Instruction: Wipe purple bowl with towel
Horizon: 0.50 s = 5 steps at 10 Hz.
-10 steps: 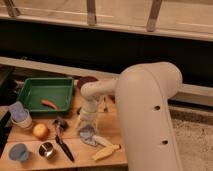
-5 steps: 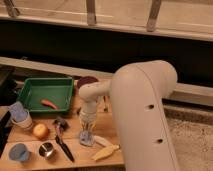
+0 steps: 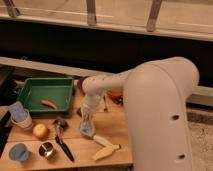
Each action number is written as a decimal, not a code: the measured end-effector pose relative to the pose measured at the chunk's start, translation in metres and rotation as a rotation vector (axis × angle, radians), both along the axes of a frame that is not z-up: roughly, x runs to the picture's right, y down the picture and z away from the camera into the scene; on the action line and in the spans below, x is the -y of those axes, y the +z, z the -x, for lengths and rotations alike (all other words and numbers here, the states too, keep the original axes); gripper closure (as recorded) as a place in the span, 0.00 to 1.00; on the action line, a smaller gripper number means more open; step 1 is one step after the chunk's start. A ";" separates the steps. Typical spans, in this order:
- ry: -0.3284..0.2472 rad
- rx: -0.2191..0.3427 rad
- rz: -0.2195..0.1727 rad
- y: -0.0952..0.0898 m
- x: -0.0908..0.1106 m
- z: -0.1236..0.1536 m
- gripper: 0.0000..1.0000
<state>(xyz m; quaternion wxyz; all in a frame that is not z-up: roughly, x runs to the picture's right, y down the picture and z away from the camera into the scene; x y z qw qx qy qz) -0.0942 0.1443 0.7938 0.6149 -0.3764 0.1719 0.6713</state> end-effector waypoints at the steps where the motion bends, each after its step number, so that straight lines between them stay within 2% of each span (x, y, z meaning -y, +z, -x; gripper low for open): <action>1: 0.022 0.010 -0.059 -0.007 0.025 0.005 1.00; 2: 0.057 0.024 -0.127 -0.016 0.055 0.014 1.00; 3: 0.067 0.026 -0.145 -0.018 0.063 0.014 1.00; 5: 0.068 0.024 -0.144 -0.018 0.063 0.013 1.00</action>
